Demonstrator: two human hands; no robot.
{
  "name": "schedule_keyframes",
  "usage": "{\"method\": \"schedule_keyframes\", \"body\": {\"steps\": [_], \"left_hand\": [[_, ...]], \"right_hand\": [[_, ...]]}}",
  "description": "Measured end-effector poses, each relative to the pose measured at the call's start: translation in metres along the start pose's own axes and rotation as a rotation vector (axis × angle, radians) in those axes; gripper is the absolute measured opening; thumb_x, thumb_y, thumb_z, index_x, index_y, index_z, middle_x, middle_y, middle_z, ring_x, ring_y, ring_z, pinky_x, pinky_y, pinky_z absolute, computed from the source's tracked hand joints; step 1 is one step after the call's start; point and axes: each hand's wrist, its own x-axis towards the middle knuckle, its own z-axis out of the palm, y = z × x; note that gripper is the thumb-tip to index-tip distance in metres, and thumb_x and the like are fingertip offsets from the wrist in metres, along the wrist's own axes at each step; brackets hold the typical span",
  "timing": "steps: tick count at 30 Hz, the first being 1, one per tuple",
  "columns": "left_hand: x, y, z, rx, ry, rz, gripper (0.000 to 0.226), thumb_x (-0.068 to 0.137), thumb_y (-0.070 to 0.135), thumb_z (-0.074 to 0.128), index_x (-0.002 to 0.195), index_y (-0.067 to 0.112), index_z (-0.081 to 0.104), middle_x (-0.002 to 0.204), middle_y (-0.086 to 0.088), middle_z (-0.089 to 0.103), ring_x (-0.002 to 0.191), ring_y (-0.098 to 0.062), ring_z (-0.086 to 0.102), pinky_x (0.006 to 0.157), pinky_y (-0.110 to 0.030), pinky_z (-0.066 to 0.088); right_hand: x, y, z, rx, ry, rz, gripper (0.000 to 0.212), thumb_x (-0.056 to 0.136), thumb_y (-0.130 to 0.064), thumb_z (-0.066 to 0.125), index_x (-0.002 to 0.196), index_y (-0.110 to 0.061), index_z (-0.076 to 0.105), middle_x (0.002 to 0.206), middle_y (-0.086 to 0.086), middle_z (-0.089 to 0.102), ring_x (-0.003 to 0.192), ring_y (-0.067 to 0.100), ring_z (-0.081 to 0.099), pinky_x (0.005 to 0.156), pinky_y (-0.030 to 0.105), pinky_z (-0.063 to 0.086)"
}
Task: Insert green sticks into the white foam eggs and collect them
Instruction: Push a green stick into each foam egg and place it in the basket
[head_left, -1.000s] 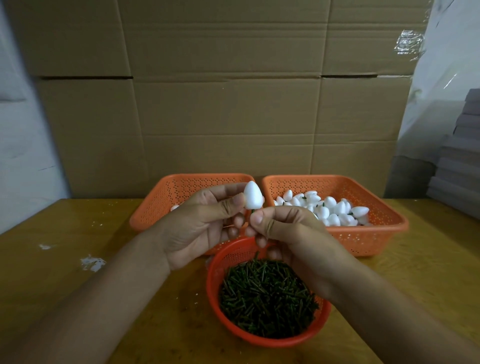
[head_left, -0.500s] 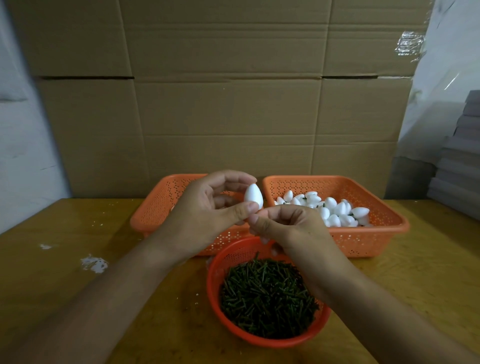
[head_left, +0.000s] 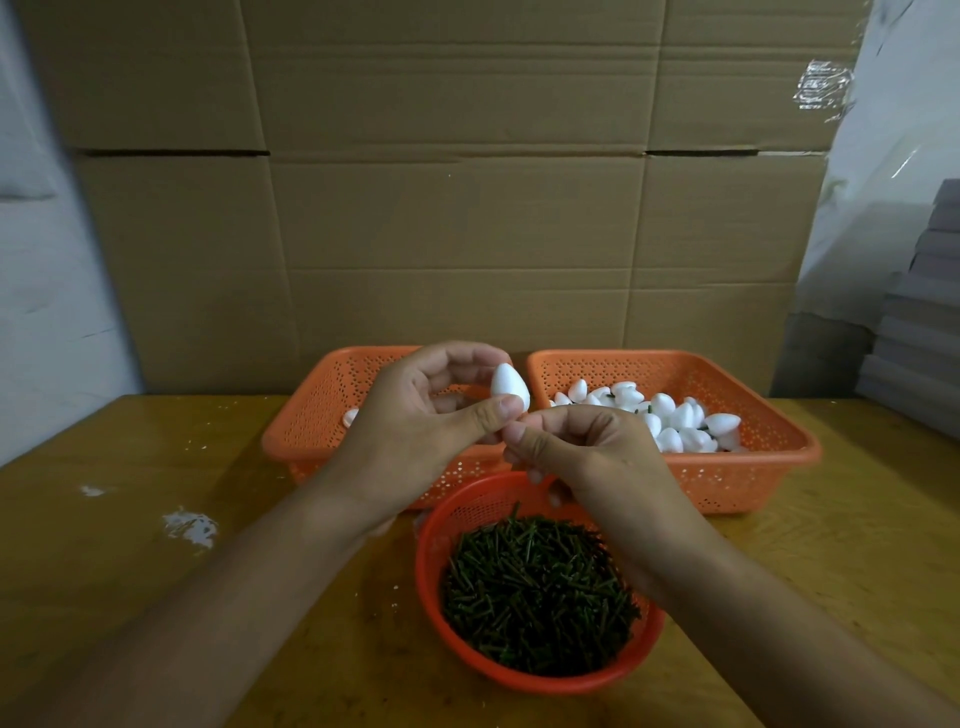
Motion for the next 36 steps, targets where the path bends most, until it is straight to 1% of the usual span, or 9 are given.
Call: {"method": "schedule_keyframes", "body": {"steps": [5, 12, 15, 19, 24, 26, 31, 33, 36], "left_hand": [[-0.001, -0.002, 0.001, -0.01, 0.006, -0.012, 0.026, 0.073, 0.022, 0.081, 0.095, 0.034, 0.076, 0.104, -0.001, 0.075, 0.083, -0.02, 0.076, 0.071, -0.027, 0.059], [-0.001, -0.002, 0.002, 0.013, 0.017, -0.035, 0.027, 0.074, 0.026, 0.079, 0.101, 0.031, 0.073, 0.106, -0.003, 0.074, 0.083, -0.02, 0.075, 0.07, -0.027, 0.059], [0.003, 0.0, -0.002, -0.014, 0.096, -0.105, 0.032, 0.08, 0.034, 0.072, 0.111, 0.025, 0.068, 0.106, -0.005, 0.074, 0.082, -0.021, 0.073, 0.068, -0.03, 0.061], [0.01, 0.002, -0.011, -0.212, 0.244, -0.224, 0.015, 0.101, 0.018, 0.055, 0.11, 0.018, 0.066, 0.097, -0.003, 0.069, 0.071, -0.015, 0.069, 0.059, -0.027, 0.057], [0.013, 0.0, -0.015, -0.313, 0.298, -0.282, 0.018, 0.099, 0.012, 0.048, 0.108, 0.015, 0.064, 0.098, -0.006, 0.065, 0.06, -0.011, 0.066, 0.049, -0.025, 0.052], [0.013, -0.001, -0.016, -0.295, 0.312, -0.276, 0.02, 0.098, 0.01, 0.047, 0.109, 0.015, 0.063, 0.1, -0.007, 0.064, 0.06, -0.01, 0.066, 0.048, -0.025, 0.052], [0.016, -0.001, -0.022, -0.266, 0.353, -0.273, 0.023, 0.096, 0.004, 0.046, 0.107, 0.016, 0.064, 0.098, -0.005, 0.065, 0.061, -0.01, 0.067, 0.05, -0.024, 0.052], [0.017, -0.001, -0.025, -0.252, 0.367, -0.276, 0.025, 0.095, 0.003, 0.047, 0.106, 0.017, 0.064, 0.096, -0.003, 0.067, 0.061, -0.009, 0.067, 0.05, -0.023, 0.052], [0.018, -0.003, -0.028, -0.245, 0.374, -0.287, 0.026, 0.095, 0.002, 0.046, 0.105, 0.017, 0.065, 0.096, -0.004, 0.067, 0.061, -0.009, 0.068, 0.05, -0.023, 0.052]], "right_hand": [[0.001, 0.0, 0.0, 0.01, -0.003, 0.009, 0.017, 0.089, -0.02, 0.072, 0.073, -0.014, 0.073, 0.061, -0.006, 0.066, 0.052, 0.002, 0.053, 0.047, 0.016, 0.041], [0.002, 0.004, -0.004, -0.002, -0.007, 0.022, 0.018, 0.088, -0.025, 0.072, 0.075, -0.014, 0.076, 0.067, -0.003, 0.068, 0.058, 0.004, 0.055, 0.049, 0.017, 0.044], [0.008, 0.004, -0.009, 0.019, 0.017, 0.065, 0.022, 0.09, -0.027, 0.069, 0.071, -0.016, 0.077, 0.063, -0.004, 0.065, 0.058, 0.005, 0.056, 0.049, 0.017, 0.042], [0.014, 0.004, -0.017, 0.128, 0.014, 0.135, 0.027, 0.093, -0.024, 0.065, 0.07, -0.02, 0.078, 0.071, -0.004, 0.069, 0.056, 0.002, 0.055, 0.048, 0.016, 0.04], [0.02, 0.007, -0.025, 0.145, 0.037, 0.173, 0.022, 0.095, -0.022, 0.064, 0.077, -0.016, 0.075, 0.075, -0.002, 0.071, 0.059, 0.004, 0.056, 0.047, 0.016, 0.042], [0.023, 0.008, -0.033, 0.041, 0.117, 0.171, 0.02, 0.093, -0.02, 0.066, 0.077, -0.013, 0.074, 0.075, 0.006, 0.071, 0.06, 0.011, 0.055, 0.047, 0.018, 0.042], [0.033, 0.01, -0.071, -0.55, 0.402, 0.025, 0.023, 0.089, -0.022, 0.069, 0.068, -0.014, 0.074, 0.07, 0.012, 0.073, 0.058, 0.022, 0.061, 0.056, 0.034, 0.046], [0.036, 0.012, -0.086, -0.642, 0.455, 0.034, 0.023, 0.087, -0.021, 0.068, 0.066, -0.012, 0.074, 0.069, 0.017, 0.072, 0.063, 0.032, 0.064, 0.058, 0.043, 0.051], [0.04, 0.019, -0.098, -0.675, 0.517, 0.055, 0.024, 0.085, -0.02, 0.065, 0.069, -0.006, 0.074, 0.072, 0.022, 0.071, 0.069, 0.038, 0.067, 0.065, 0.049, 0.056]]}}
